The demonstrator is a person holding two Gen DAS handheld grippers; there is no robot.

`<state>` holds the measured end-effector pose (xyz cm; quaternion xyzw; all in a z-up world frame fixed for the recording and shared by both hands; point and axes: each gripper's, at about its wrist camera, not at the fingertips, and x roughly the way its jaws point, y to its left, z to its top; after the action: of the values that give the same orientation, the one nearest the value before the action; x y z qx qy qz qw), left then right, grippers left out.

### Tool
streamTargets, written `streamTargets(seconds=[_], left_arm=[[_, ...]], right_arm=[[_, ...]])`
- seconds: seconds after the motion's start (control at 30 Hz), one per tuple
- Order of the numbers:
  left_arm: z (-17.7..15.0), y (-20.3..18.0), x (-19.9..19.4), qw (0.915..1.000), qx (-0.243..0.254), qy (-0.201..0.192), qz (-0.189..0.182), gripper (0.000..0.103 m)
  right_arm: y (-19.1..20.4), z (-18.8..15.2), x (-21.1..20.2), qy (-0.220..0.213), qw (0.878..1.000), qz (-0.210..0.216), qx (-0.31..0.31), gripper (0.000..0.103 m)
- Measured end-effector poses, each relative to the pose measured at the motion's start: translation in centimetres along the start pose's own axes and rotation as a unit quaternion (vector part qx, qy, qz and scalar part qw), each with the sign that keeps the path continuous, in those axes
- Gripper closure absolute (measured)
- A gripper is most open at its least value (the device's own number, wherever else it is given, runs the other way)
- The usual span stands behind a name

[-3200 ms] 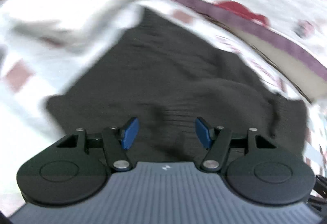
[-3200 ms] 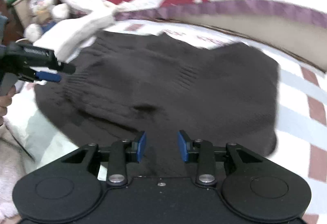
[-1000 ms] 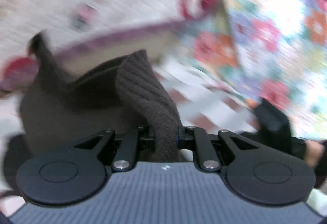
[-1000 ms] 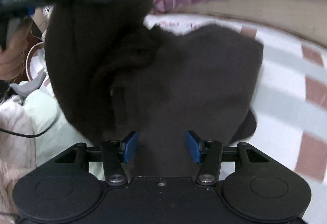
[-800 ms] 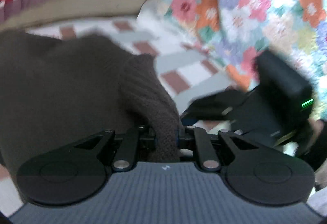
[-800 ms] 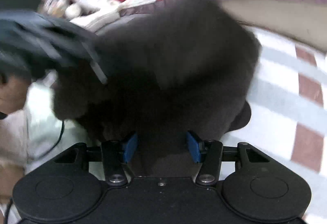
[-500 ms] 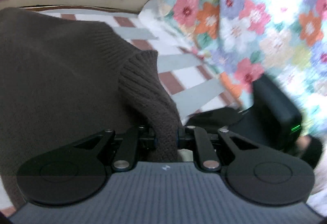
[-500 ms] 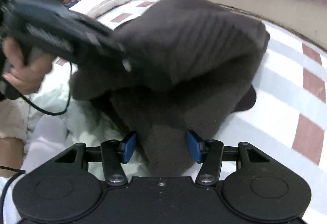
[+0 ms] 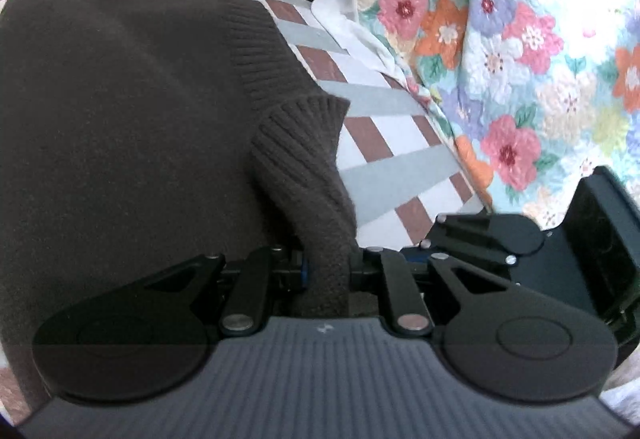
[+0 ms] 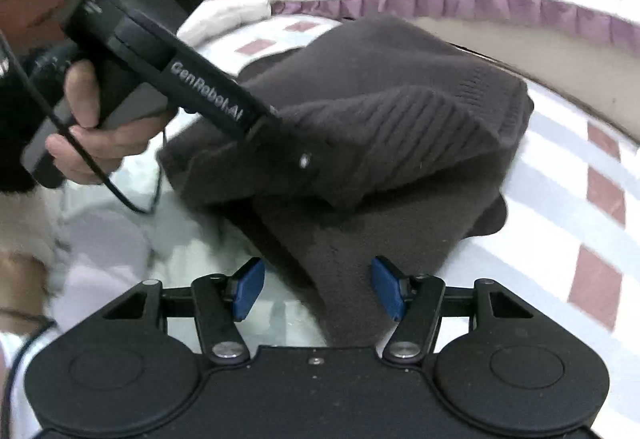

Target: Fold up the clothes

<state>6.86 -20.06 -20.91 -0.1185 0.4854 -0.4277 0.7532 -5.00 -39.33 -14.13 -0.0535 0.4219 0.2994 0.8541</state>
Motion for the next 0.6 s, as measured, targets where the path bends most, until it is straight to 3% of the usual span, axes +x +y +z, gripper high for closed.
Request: streamTargets(seconds=[0.07, 0.17, 0.27, 0.37, 0.47, 0.53, 0.6], left_arm=[[0.0, 0.0, 0.0, 1.0000, -0.003, -0.001, -0.006, 0.089], [-0.2, -0.8, 0.3, 0.9998, 0.018, -0.001, -0.012, 0.088], [-0.6, -1.1, 1.2, 0.9990, 0.037, 0.021, 0.010, 0.085], [-1.2, -1.3, 1.7, 0.9979, 0.049, 0.035, 0.025, 0.082], [-1.6, -1.9, 1.1, 0.9982, 0.047, 0.032, 0.019, 0.079], [-2.1, -2.8, 0.3, 0.9972, 0.062, 0.024, 0.035, 0.080], [-2.4, -2.8, -0.5, 0.9977, 0.052, 0.014, 0.040, 0.080]], right_arm=[[-1.0, -0.2, 0.2, -0.006, 0.999, 0.017, 0.042, 0.048], [-1.9, -0.9, 1.7, 0.003, 0.994, 0.045, 0.095, 0.049], [-0.1, -1.0, 3.1, 0.016, 0.996, 0.050, 0.071, 0.049], [1.3, -0.7, 3.4, 0.028, 0.999, 0.028, 0.023, 0.049], [-0.2, -1.0, 2.4, 0.011, 0.996, 0.050, 0.079, 0.049], [-2.1, -1.4, 1.2, -0.011, 0.985, 0.080, 0.153, 0.049], [-4.8, -2.5, 0.9, -0.025, 0.958, 0.121, 0.259, 0.048]])
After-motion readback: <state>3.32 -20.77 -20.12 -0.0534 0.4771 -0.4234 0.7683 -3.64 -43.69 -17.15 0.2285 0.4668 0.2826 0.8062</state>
